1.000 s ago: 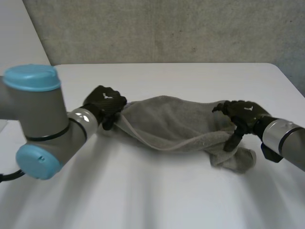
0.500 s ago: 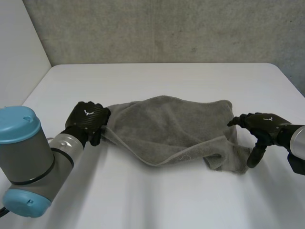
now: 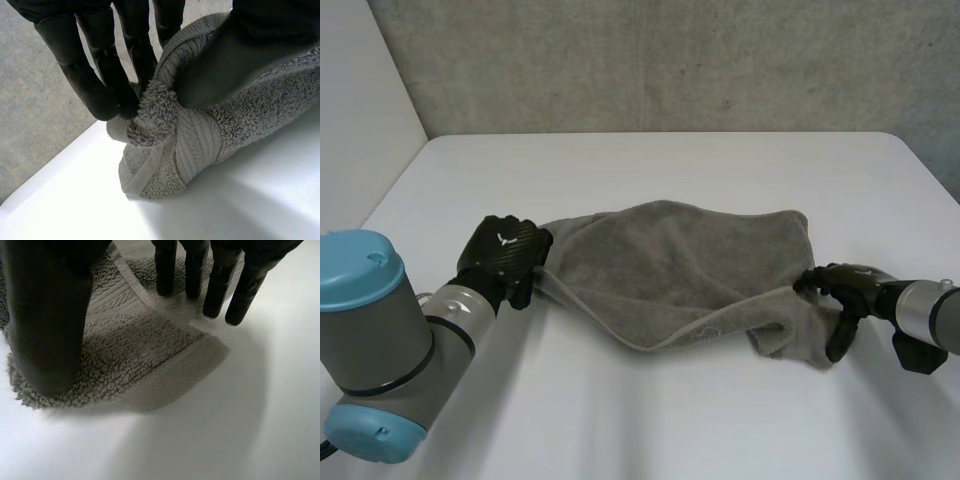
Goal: Fold the towel.
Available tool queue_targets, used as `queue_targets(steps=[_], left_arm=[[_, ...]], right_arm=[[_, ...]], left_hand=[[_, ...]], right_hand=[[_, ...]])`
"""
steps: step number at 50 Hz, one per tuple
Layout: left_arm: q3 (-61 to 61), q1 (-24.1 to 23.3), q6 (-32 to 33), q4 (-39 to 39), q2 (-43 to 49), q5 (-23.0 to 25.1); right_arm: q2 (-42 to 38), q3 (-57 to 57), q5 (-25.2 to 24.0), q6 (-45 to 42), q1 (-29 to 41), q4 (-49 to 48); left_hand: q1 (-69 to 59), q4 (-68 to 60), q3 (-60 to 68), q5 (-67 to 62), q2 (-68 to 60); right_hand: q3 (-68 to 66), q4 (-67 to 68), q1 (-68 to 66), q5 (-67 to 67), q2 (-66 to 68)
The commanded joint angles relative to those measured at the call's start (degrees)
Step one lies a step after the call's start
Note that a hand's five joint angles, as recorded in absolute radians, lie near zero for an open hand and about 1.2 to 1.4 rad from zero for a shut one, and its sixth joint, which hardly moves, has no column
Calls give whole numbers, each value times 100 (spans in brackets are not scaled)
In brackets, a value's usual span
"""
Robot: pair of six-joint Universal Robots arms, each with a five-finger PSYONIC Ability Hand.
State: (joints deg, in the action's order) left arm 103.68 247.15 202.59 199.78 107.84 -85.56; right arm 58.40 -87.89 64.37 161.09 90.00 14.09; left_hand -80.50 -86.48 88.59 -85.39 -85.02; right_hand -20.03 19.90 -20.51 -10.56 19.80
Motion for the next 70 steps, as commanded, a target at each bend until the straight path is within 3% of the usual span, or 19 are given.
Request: queue_targets(steps=[1, 18, 25, 27, 29, 35, 42, 44, 46, 48, 70], left_arm=[[12, 0, 0, 8, 1, 4], [38, -9, 9, 52, 9, 13], [38, 0, 9, 52, 9, 13], [38, 0, 9, 52, 9, 13], [38, 0, 9, 52, 9, 13], [38, 0, 9, 52, 1, 13], [38, 0, 18, 52, 1, 13], [38, 0, 18, 52, 1, 13], [56, 0, 18, 52, 1, 13], [64, 0, 18, 61, 1, 13], [91, -44, 44, 123, 1, 13]], right_arm=[[-66, 79, -21, 178, 105, 6], [-14, 44, -73, 186, 228, 68], [171, 9, -276, 160, 211, 243], [224, 9, -520, 134, 167, 453], [241, 17, -643, 142, 149, 533], [470, 70, -899, 169, 149, 753], [514, 132, -987, 125, 149, 964], [514, 140, -987, 116, 149, 999], [514, 158, -987, 90, 158, 1087], [514, 184, -996, 81, 158, 1139], [567, 96, -1190, -16, 210, 1052]], left_hand=[[50, 648, -859, 1539, 502], [50, 648, -859, 1539, 502], [50, 648, -859, 1539, 502], [50, 648, -859, 1539, 502], [50, 648, -859, 1539, 502], [50, 648, -859, 1539, 502], [50, 648, -859, 1539, 502], [50, 648, -859, 1539, 502], [50, 648, -859, 1539, 502], [50, 648, -859, 1539, 502], [50, 648, -859, 1539, 502]], right_hand=[[-1007, 1021, -959, -954, 1030], [-1511, 1524, -1463, -1458, 1534], [-3328, 3342, -3280, -3276, 3352], [-4216, 4230, -4168, -4164, 4240], [-4286, 4300, -4238, -4234, 4310], [-3061, 3074, -3013, -3008, 3084], [-2891, 2905, -2843, -2838, 2914], [-2403, 2417, -2355, -2351, 2426], [-963, 977, -915, -911, 986], [-673, 687, -625, -621, 697], [-1006, 1020, -958, -954, 1029]])
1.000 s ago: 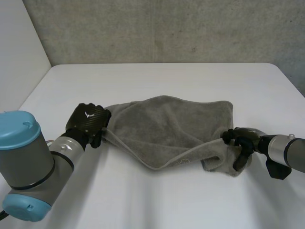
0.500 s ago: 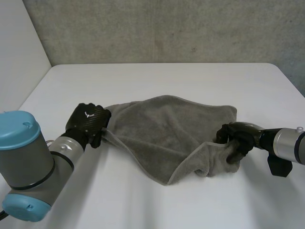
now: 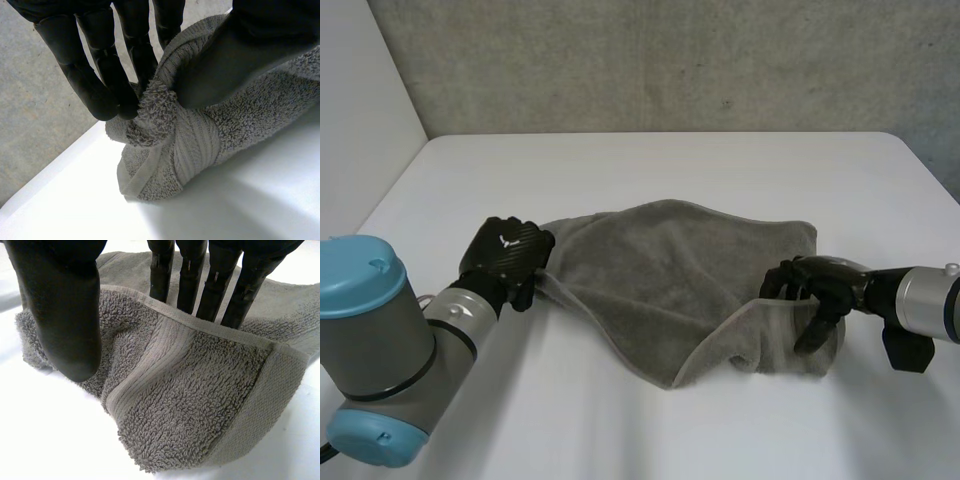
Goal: Fold the towel.
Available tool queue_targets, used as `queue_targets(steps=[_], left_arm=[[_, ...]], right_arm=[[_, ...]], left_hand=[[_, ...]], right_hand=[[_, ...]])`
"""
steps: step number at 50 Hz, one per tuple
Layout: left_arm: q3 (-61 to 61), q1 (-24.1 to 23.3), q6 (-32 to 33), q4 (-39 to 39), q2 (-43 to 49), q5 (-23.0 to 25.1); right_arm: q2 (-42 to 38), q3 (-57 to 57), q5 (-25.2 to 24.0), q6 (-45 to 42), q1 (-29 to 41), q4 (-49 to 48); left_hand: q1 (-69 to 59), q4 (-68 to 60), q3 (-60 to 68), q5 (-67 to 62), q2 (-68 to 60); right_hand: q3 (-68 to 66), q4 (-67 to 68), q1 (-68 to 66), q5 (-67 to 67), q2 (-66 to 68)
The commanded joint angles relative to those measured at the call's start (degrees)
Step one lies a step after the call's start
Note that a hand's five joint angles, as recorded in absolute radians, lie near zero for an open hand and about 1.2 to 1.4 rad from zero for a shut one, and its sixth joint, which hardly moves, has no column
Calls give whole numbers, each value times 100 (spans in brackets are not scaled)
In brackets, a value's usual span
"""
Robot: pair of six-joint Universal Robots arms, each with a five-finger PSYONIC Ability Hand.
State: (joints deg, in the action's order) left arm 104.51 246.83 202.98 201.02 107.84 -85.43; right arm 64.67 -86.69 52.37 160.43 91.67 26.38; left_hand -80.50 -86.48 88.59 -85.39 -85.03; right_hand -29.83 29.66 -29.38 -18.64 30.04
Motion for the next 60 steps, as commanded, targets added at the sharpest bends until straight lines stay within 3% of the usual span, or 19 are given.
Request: queue_targets(steps=[1, 4, 6, 7, 8, 11, 20, 25, 28, 31, 35, 40, 47, 50, 52, 55, 57, 58, 60], left_arm=[[8, -12, 5, -2, 0, 0], [26, -12, 14, 7, 0, 0], [35, -12, 23, 7, 0, 0], [35, -12, 23, 7, 0, 0], [35, -4, 23, -2, 0, 0], [26, 23, 23, -2, -17, -9], [-9, 93, -4, -37, -510, -44], [-106, 312, -48, -116, -1395, -44], [-185, 330, -74, -151, -1705, -79], [-431, 339, -197, -300, -2206, -308], [-957, 383, -355, -808, -2741, -641], [-1467, 401, -364, -1485, -2830, -694], [-1846, 471, -346, -1900, -2435, -686], [-2004, 471, -303, -1988, -1802, -686], [-2214, 471, -294, -2137, -1224, -668], [-2365, 471, -250, -2225, -861, -659], [-2810, 471, -84, -2496, -100, -659], [-2813, 471, -83, -2498, -97, -659], [-3442, 462, 127, -2821, 525, -685]], right_arm=[[-59, -24, 10, 50, 44, -177], [-138, -24, 37, 68, 62, -256], [-244, -24, 45, 68, 70, -273], [-244, -24, 45, 68, 71, -273], [-270, -24, 45, 68, 71, -273], [-288, -24, 54, 59, 71, -265], [2, 117, 72, 68, -26, -265], [1133, 537, 72, 147, -219, -282], [1408, 724, 72, 173, -281, -282], [2129, 1066, 72, 191, -334, -282], [3110, 1574, 159, 182, -404, -282], [3465, 1918, 256, 156, -650, -239], [3193, 2121, 546, -169, -510, -71], [2674, 2103, 661, -556, -53, -89], [2062, 2104, 1010, -1089, 473, -54], [1742, 2086, 1293, -1409, 703, -54], [1139, 2138, 1897, -2135, 1053, -80], [1136, 2139, 1900, -2138, 1055, -80], [602, 2331, 2425, -2672, 1396, -220]], left_hand=[[50, 648, -859, 1539, 503], [50, 648, -859, 1539, 503], [50, 648, -859, 1539, 503], [50, 648, -859, 1539, 503], [50, 648, -859, 1539, 503], [50, 648, -859, 1539, 503], [50, 648, -859, 1539, 503], [50, 648, -859, 1539, 503], [50, 648, -859, 1539, 503], [50, 648, -859, 1539, 503], [50, 648, -859, 1539, 503], [50, 648, -859, 1539, 503], [50, 648, -859, 1539, 503], [50, 648, -859, 1539, 503], [50, 648, -859, 1539, 503], [50, 648, -859, 1539, 503], [50, 648, -859, 1539, 503], [50, 648, -859, 1539, 503], [50, 648, -859, 1539, 503]], right_hand=[[-27, 44, -72, -146, 6], [-868, 885, -913, -988, 847], [-2458, 2475, -2502, -2577, 2436], [-2466, 2483, -2511, -2586, 2445], [-3515, 3532, -3560, -3635, 3494], [-5010, 5027, -5055, -5129, 4989], [-5017, 5034, -5062, -5136, 4996], [-5017, 5034, -5062, -5136, 4996], [-5017, 5034, -5062, -5136, 4996], [-5017, 5034, -5062, -5136, 4996], [-5017, 5034, -5062, -5136, 4996], [-5017, 5034, -5062, -5136, 4996], [-5017, 5034, -5062, -5136, 4996], [-5017, 5034, -5062, -5136, 4996], [-5017, 5034, -5062, -5136, 4996], [-5017, 5034, -5062, -5136, 4996], [-5017, 5034, -5062, -5136, 4996], [-5017, 5034, -5062, -5136, 4996], [-5017, 5034, -5062, -5136, 4996]])
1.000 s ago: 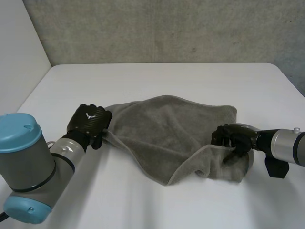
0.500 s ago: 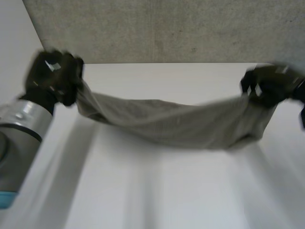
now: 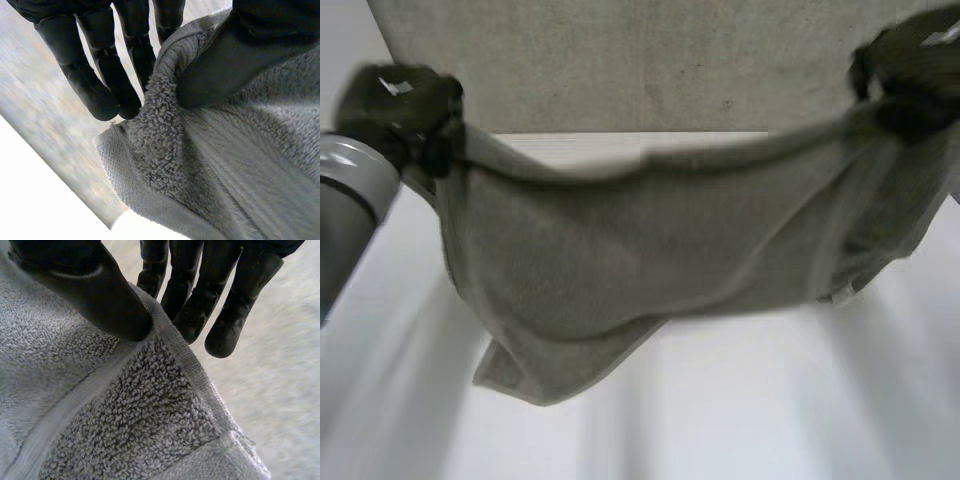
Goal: Fold the towel.
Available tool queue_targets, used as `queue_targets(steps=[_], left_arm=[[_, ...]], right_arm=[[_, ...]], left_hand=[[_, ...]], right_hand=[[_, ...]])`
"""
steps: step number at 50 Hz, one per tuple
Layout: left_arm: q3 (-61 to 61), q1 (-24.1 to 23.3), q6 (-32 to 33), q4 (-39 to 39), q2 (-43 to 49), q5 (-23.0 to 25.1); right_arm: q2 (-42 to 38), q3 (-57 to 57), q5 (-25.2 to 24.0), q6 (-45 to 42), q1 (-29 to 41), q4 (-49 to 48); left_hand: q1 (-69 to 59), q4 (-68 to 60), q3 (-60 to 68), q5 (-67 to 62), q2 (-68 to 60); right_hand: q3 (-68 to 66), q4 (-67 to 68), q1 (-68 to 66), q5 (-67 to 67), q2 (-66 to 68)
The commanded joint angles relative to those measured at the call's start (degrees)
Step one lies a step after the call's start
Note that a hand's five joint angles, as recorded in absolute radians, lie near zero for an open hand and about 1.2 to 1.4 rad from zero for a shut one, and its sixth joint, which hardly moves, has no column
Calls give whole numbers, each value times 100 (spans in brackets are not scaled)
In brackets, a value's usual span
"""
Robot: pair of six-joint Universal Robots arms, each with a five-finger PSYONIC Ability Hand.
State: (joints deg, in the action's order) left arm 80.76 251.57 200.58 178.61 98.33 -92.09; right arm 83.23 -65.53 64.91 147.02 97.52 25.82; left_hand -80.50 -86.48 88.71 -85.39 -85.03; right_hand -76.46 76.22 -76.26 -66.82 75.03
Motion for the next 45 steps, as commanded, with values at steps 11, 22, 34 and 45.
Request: queue_targets(steps=[11, 22, 34, 45], left_arm=[[-3374, -161, 342, -274, 2041, -37], [-2697, -293, -397, 2556, 1162, -345], [111, 6, -388, 3213, 1206, 146], [2144, 6, -283, 4437, 1592, 455]], right_arm=[[-1917, 1255, 2008, -1211, 1313, -4075], [-1002, 5, 1964, -841, 1269, -6722], [-1512, -1065, 1552, -832, 1173, -5432], [-2337, -1796, 1059, -876, 1120, -3956]], left_hand=[[50, 648, -871, 1539, 503], [50, 648, -871, 1539, 503], [50, 648, -871, 1539, 503], [50, 648, -871, 1539, 503]], right_hand=[[-354, 378, -374, -318, 497], [-354, 378, -374, -318, 497], [-354, 378, -374, -318, 497], [-354, 378, -374, -318, 497]])
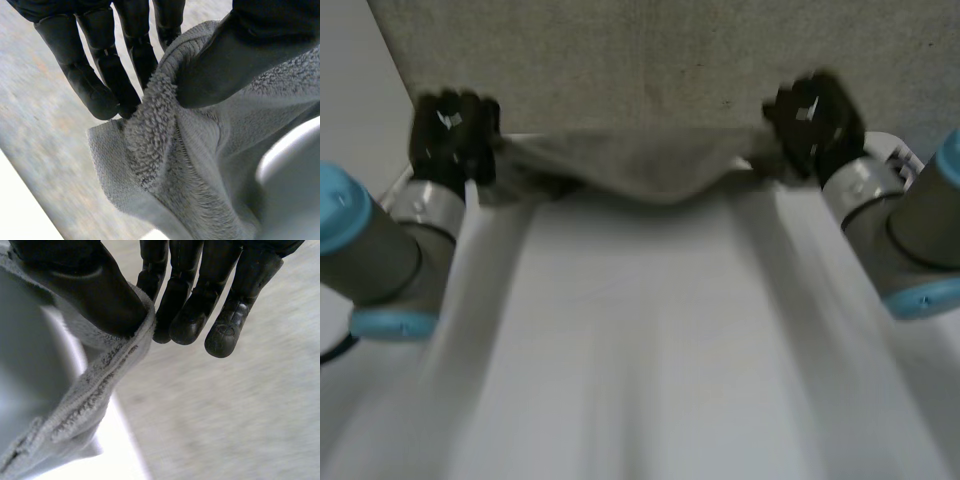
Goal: Fold the towel.
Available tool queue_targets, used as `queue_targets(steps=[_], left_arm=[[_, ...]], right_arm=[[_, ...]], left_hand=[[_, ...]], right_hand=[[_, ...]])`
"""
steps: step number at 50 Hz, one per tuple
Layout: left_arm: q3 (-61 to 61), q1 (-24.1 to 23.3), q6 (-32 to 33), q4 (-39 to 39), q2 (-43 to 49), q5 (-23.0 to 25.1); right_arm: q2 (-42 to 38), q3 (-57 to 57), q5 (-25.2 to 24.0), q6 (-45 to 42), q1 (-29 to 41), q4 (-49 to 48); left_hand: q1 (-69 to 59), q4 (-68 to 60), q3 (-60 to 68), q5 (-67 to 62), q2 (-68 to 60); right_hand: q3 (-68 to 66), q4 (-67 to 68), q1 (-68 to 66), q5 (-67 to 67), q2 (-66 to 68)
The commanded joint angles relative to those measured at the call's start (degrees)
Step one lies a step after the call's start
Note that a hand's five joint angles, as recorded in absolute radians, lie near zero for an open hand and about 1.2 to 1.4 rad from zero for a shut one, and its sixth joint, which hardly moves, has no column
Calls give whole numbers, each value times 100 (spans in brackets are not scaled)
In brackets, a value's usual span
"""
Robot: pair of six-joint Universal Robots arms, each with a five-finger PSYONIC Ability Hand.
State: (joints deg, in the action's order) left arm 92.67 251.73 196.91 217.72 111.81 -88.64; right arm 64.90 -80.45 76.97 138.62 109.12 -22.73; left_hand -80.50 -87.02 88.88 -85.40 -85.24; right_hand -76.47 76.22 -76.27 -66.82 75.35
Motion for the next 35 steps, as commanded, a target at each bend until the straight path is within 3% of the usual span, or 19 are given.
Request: queue_targets(steps=[1, 7, 13, 20, 23, 28, 35], left_arm=[[1103, -1, 172, 499, 253, 110], [1562, 87, 586, 429, 104, 119], [2219, 271, 998, 367, -728, 119], [2888, 562, 973, -45, -2108, 110], [2959, 562, 973, -187, -2348, 119], [2986, 580, 911, -914, -2963, 180], [2854, 500, 885, -1180, -2920, 356]], right_arm=[[-557, -322, -138, -37, -48, 1137], [-452, -472, -182, 7, -189, 1737], [567, -955, -217, 25, -365, 2414], [2015, -1455, -226, 7, -672, 2861], [2246, -1465, -279, -10, -778, 2968], [2930, -1298, -664, -46, -1252, 3468], [2950, -1157, -1201, -63, -1402, 3460]], left_hand=[[50, 702, -888, 1540, 524], [50, 702, -888, 1540, 524], [50, 702, -888, 1540, 524], [50, 702, -888, 1540, 524], [50, 702, -888, 1540, 524], [50, 702, -888, 1540, 524], [50, 702, -888, 1540, 524]], right_hand=[[-353, 378, -373, -318, 465], [-353, 378, -373, -318, 465], [-353, 378, -373, -318, 465], [-353, 378, -373, -318, 465], [-353, 378, -373, -318, 465], [-353, 378, -373, -318, 465], [-353, 378, -373, -318, 465]])
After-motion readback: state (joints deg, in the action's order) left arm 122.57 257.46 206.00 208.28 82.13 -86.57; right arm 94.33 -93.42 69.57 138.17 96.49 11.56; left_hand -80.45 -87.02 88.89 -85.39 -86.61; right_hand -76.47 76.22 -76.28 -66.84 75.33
